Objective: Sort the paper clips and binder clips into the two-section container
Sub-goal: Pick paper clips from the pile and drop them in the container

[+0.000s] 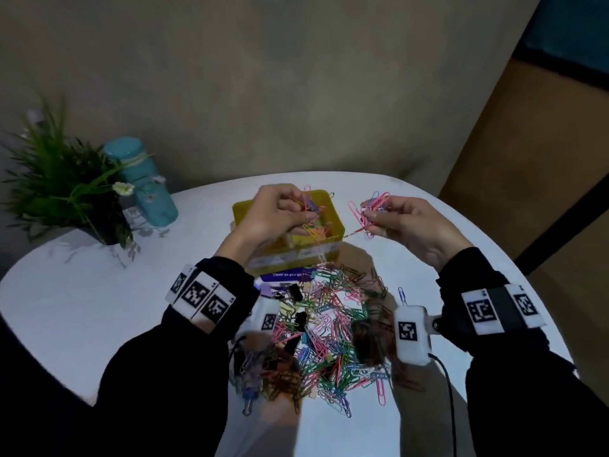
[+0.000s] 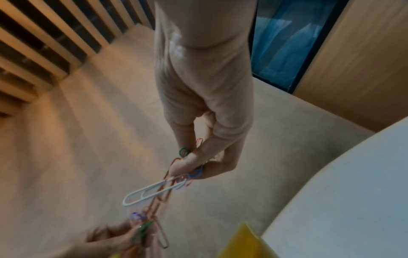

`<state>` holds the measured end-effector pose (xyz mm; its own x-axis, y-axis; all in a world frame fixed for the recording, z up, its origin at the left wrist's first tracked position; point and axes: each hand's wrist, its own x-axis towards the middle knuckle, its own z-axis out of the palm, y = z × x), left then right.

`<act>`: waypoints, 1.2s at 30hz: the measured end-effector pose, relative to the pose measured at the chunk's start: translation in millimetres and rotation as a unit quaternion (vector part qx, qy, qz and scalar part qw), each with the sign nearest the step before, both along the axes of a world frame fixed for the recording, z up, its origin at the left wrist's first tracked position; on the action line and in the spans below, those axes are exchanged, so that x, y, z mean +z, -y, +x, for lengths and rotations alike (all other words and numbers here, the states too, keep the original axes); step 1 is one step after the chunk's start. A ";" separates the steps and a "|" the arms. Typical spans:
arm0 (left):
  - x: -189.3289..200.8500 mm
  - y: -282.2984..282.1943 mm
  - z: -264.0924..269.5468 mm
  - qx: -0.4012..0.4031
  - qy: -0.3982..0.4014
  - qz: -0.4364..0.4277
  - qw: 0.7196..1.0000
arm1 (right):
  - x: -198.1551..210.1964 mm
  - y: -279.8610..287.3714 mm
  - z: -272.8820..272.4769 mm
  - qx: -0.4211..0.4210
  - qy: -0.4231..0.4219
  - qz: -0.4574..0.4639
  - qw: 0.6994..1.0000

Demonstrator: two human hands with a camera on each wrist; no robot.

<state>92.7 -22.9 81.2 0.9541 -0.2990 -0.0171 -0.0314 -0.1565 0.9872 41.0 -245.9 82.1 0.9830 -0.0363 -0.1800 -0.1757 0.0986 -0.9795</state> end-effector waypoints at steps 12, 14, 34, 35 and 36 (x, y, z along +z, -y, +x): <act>-34.2 25.4 51.9 0.067 -0.061 0.133 0.987 | -16.5 -37.3 68.4 -0.058 -0.003 -0.002 0.998; -32.0 23.8 49.5 0.068 -0.052 0.116 0.990 | -26.7 -42.0 76.1 -0.058 0.001 -0.051 0.997; -65.1 12.2 -50.0 -0.082 0.082 0.248 0.962 | -58.1 -8.4 27.9 -0.020 0.009 -0.346 0.938; -70.6 17.9 -51.2 -0.106 0.083 0.282 0.950 | -66.8 -4.1 21.5 -0.001 -0.020 -0.386 0.922; -75.8 24.3 -50.6 -0.122 0.079 0.313 0.938 | -76.5 -1.3 16.9 0.037 -0.039 -0.436 0.898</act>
